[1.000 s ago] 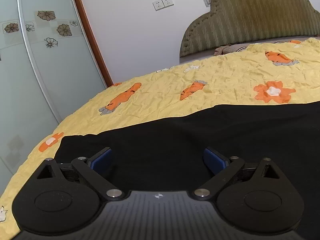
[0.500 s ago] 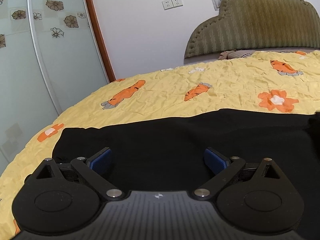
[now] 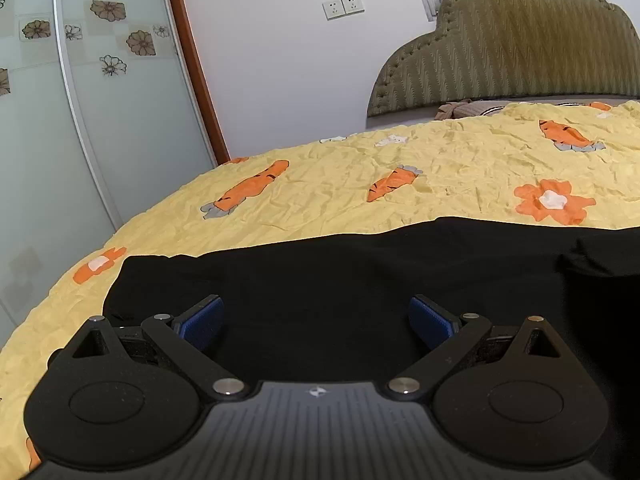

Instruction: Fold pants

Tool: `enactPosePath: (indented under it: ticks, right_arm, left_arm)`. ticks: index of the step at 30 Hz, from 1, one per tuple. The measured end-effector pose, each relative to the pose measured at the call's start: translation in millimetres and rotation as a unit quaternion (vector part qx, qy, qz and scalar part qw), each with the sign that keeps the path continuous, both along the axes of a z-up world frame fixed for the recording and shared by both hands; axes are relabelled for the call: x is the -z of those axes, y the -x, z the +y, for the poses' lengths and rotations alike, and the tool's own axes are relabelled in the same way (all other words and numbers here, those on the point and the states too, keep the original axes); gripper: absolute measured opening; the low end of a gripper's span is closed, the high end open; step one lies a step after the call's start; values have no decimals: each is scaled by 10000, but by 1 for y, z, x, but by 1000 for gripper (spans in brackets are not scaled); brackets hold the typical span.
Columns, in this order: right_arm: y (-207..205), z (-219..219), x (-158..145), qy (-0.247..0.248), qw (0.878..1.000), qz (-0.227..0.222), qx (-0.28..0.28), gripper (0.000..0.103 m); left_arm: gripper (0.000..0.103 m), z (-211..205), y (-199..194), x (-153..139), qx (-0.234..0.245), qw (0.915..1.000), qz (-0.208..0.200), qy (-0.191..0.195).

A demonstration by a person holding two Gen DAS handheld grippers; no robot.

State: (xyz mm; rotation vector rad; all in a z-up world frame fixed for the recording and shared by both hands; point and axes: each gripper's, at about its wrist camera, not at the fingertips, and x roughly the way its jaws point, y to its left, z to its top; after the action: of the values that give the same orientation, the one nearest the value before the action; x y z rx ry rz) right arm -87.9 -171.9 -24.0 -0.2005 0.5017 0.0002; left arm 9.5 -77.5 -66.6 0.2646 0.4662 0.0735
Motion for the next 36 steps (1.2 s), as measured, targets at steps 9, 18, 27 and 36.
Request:
enactPosePath:
  ticks: [9,18,27,36]
  right_arm:
    - [-9,22,5,46,9997,136,-192,13]
    - [-12,30,13,148,9993,306,-161,13]
    - [0,32,13,143,9975,534,-442,27]
    - [6,-10,-17,-547,9981,27,269,40]
  left_arm:
    - [100,7,0,-3,82,9995,83,310]
    - [100,17,-2,-4,63,9975,197,674]
    - [100,20,-3,-6,-19,9974,190,694]
    - [100,17,-4,-33,175,9973,118,710]
